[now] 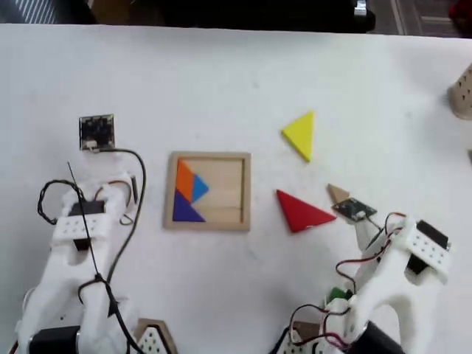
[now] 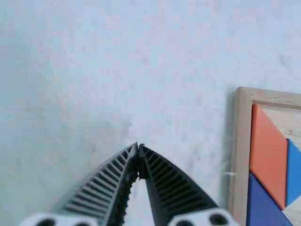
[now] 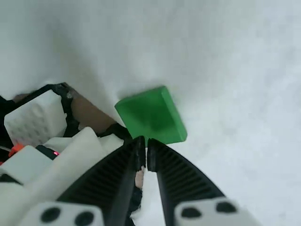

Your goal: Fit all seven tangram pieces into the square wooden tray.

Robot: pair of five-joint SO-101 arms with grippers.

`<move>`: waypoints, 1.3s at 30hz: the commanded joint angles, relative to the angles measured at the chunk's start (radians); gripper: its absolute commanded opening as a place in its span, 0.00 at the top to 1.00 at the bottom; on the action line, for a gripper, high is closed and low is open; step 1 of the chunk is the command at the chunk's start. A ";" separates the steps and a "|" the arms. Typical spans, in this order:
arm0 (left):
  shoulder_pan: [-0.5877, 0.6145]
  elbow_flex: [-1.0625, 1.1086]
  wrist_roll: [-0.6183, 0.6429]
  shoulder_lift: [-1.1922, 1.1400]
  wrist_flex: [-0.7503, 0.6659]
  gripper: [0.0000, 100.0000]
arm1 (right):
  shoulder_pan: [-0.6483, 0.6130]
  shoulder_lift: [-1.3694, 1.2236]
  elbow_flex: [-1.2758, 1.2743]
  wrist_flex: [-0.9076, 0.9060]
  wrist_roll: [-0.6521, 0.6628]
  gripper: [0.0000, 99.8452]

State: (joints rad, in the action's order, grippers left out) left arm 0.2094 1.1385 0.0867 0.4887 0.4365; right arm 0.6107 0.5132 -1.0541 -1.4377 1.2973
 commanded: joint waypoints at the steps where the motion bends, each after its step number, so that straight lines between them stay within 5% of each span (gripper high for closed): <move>1: 0.008 -0.008 -0.009 0.028 -0.029 0.97 | 0.016 0.093 -0.029 -0.005 0.011 0.98; 24: 0.008 -0.008 -0.009 0.028 -0.029 0.97 | -0.033 0.099 -0.150 0.414 -0.184 0.98; 32: 0.008 -0.008 -0.009 0.028 -0.029 0.97 | -0.039 0.099 -0.018 0.236 -0.249 0.98; 39: 0.008 -0.008 -0.009 0.028 -0.029 0.97 | -0.012 0.099 -0.009 -0.007 -0.052 0.98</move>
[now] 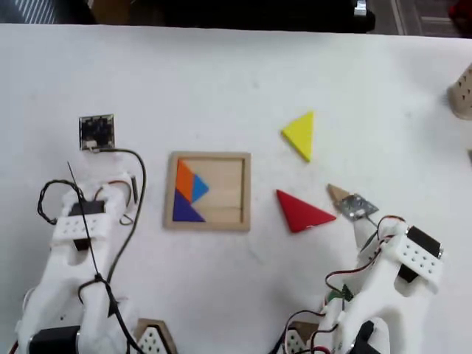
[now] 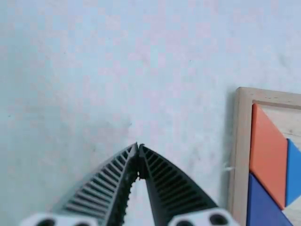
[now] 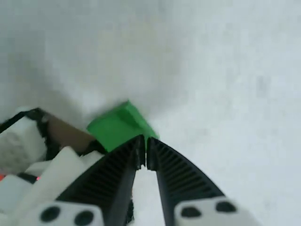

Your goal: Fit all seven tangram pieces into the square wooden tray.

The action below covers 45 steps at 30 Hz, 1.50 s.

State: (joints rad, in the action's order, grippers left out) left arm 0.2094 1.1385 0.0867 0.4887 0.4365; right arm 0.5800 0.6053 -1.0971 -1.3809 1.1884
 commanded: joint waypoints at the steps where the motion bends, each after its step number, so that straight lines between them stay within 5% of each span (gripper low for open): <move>1: 0.008 -0.008 -0.009 0.028 -0.029 0.97 | 0.028 0.007 0.034 -0.073 0.072 0.98; 10: 0.008 -0.008 -0.009 0.028 -0.029 0.97 | 0.176 -0.001 -0.023 -0.065 0.238 0.98; 16: 0.008 -0.008 -0.009 0.028 -0.029 0.97 | 0.171 0.007 -0.141 0.101 0.239 0.98; 23: 0.008 -0.008 -0.009 0.028 -0.029 0.97 | 0.120 0.007 -0.143 0.134 0.180 0.98; 28: 0.008 -0.008 -0.009 0.028 -0.029 0.97 | 0.019 0.001 -0.104 0.216 -0.009 0.98; 37: 0.012 -0.008 -0.009 0.028 -0.029 0.97 | -0.120 0.001 -0.064 0.249 -0.164 0.98; 45: 0.012 -0.008 -0.009 0.028 -0.029 0.97 | -0.077 0.007 0.089 0.093 -0.175 0.98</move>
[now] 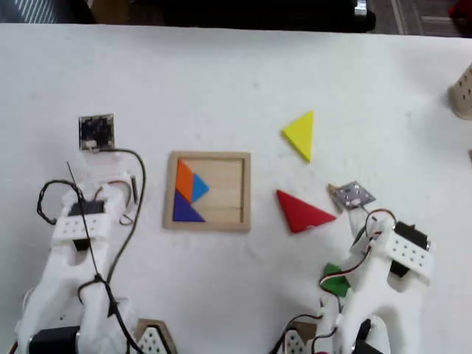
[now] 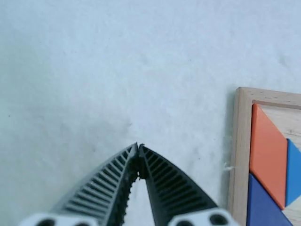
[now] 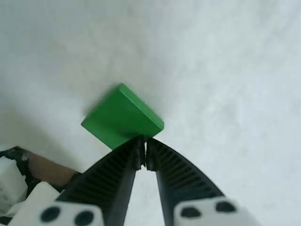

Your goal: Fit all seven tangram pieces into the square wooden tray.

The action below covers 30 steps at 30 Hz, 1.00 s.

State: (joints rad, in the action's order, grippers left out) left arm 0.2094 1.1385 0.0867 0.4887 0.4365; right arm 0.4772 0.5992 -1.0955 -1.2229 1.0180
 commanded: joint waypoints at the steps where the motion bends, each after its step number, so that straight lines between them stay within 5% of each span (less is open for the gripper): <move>1: 0.012 -0.008 -0.009 0.028 -0.029 0.97 | 0.035 0.013 0.104 -0.093 -0.005 0.98; 7: 0.012 -0.008 -0.009 0.028 -0.029 0.97 | 0.068 0.015 0.069 -0.194 0.107 0.98; 19: 0.008 -0.008 -0.009 0.028 -0.029 0.97 | 0.015 0.015 -0.101 0.051 0.101 0.90; 30: 0.008 -0.008 -0.009 0.028 -0.029 0.97 | -0.131 0.005 -0.046 0.236 -0.207 0.96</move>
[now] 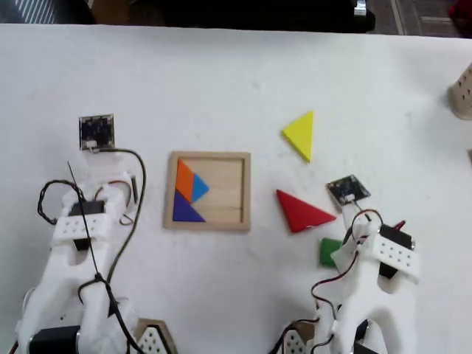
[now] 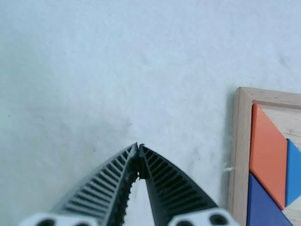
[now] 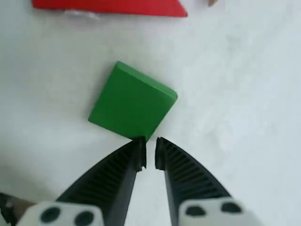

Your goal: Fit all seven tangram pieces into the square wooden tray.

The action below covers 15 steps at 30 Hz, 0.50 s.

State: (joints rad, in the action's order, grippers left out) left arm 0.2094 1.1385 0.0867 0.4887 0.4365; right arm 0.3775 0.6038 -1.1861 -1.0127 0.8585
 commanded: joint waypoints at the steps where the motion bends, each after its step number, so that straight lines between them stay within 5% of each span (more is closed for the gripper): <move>1: 0.008 -0.008 -0.009 0.028 -0.029 0.97 | -0.038 0.001 0.058 0.025 -0.063 0.96; 11: 0.008 -0.008 -0.009 0.028 -0.029 0.97 | -0.061 0.010 0.130 -0.117 -0.147 0.95; 15: 0.008 -0.008 -0.009 0.028 -0.029 0.97 | -0.119 0.010 0.140 -0.151 -0.235 0.85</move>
State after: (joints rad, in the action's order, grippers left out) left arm 0.2094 1.1385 0.0867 0.4887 0.4365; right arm 0.2931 0.5992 -1.0894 -1.1446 0.6836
